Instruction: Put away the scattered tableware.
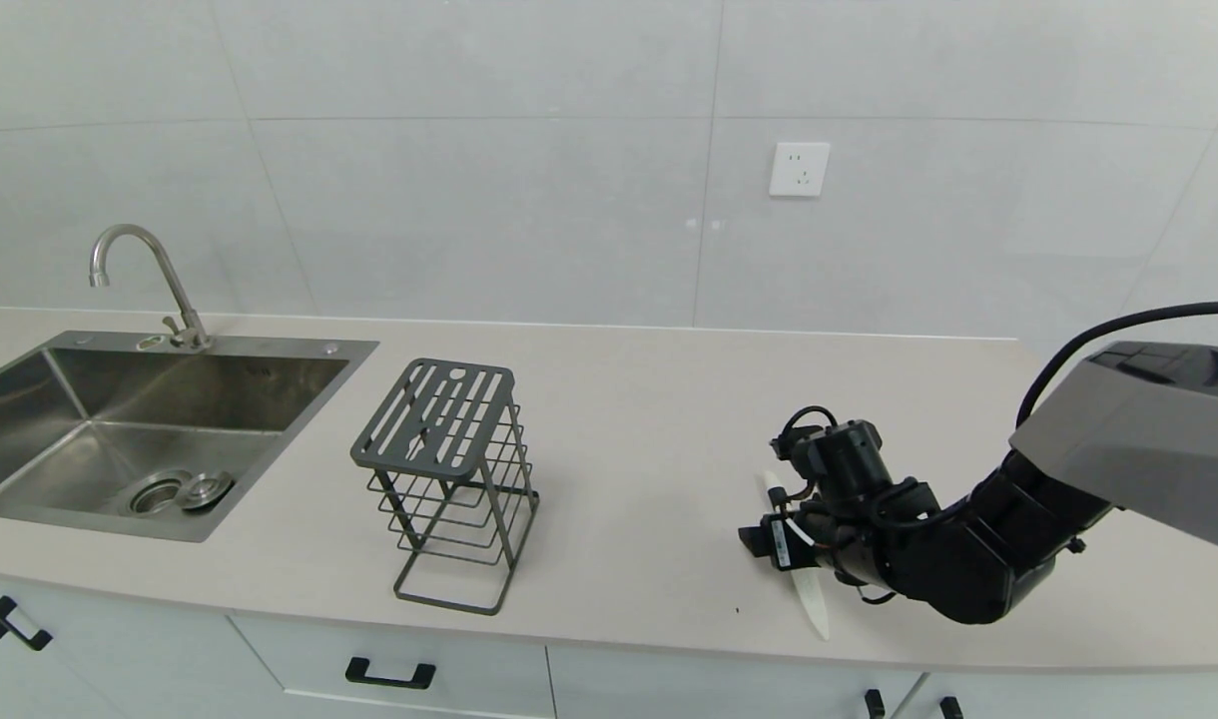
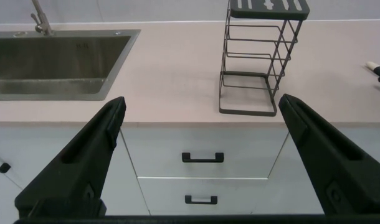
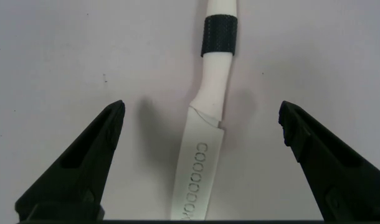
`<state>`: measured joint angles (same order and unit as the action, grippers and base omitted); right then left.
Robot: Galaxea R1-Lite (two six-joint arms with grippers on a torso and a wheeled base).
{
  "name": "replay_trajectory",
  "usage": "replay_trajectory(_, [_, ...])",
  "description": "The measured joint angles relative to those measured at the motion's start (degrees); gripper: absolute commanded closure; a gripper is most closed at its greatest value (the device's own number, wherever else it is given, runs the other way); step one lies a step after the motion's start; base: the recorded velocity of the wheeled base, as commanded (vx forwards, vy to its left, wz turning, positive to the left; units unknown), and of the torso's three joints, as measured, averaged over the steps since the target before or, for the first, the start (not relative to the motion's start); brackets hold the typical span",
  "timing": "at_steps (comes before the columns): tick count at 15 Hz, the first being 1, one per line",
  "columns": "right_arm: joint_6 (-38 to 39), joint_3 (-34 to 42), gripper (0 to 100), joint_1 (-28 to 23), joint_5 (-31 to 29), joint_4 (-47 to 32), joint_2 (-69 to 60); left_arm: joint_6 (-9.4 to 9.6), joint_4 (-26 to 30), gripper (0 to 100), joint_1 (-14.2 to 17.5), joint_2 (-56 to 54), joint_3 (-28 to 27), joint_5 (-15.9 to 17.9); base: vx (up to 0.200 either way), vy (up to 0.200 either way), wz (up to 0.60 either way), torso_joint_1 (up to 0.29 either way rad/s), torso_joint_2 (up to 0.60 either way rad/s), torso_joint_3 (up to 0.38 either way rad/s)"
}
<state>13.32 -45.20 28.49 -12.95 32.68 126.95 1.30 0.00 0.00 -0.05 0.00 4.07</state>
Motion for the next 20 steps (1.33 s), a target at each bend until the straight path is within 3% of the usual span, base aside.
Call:
replay_trajectory(13, [0.0, -0.4, 0, -1.3, -0.4, 0.0, 2.6, 0.06, 0.0, 0, 0.0, 0.0, 0.0, 0.0, 0.0, 0.0, 0.0, 0.0, 0.0, 0.0])
replay_trajectory(14, [0.0, -0.4, 100, -1.3, -0.4, 0.1, 2.8, 0.06, 0.0, 0, 0.0, 0.0, 0.0, 0.0, 0.0, 0.0, 0.0, 0.0, 0.0, 0.0])
replay_trajectory(20, [0.0, -0.1, 100, -1.3, -0.4, 0.3, 3.3, 0.02, 0.0, 0, 0.0, 0.0, 0.0, 0.0, 0.0, 0.0, 0.0, 0.0, 0.0, 0.0])
